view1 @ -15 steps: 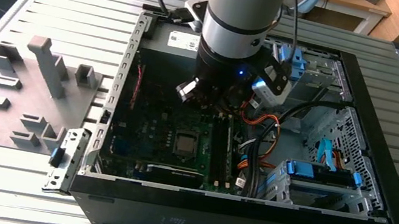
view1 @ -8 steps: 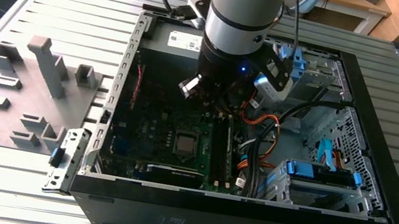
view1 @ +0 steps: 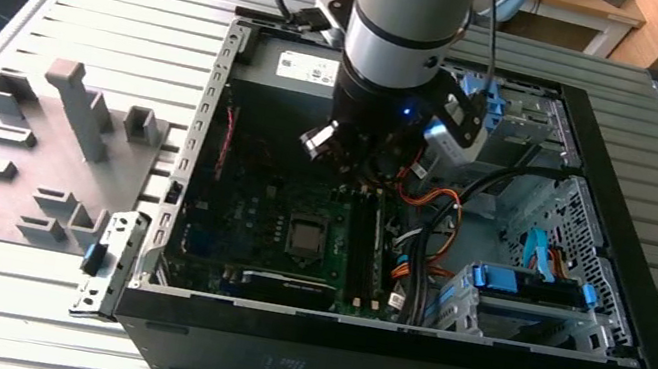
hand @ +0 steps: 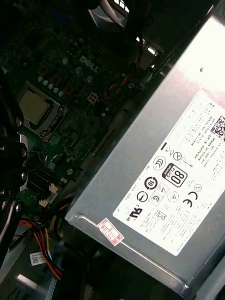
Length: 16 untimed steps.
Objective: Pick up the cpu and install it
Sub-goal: 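Install the first cpu locking lever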
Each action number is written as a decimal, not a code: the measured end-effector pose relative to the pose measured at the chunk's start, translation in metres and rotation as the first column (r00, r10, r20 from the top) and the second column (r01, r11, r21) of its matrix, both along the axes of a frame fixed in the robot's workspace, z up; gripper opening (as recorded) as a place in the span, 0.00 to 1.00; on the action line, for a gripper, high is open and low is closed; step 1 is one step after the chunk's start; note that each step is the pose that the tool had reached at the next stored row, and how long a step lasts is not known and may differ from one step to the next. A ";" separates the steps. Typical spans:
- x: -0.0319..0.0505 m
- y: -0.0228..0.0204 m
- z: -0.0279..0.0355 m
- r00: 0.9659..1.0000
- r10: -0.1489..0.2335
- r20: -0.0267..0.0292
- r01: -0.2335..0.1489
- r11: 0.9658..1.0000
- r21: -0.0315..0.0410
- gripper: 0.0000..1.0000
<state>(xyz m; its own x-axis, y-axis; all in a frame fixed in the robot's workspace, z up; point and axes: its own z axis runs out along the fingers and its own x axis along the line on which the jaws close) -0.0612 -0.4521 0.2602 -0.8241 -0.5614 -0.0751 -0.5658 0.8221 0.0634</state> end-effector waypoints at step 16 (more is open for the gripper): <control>0.0078 0.0056 -0.0052 1.000 0.009 0.000 -0.009 1.000 0.000 0.11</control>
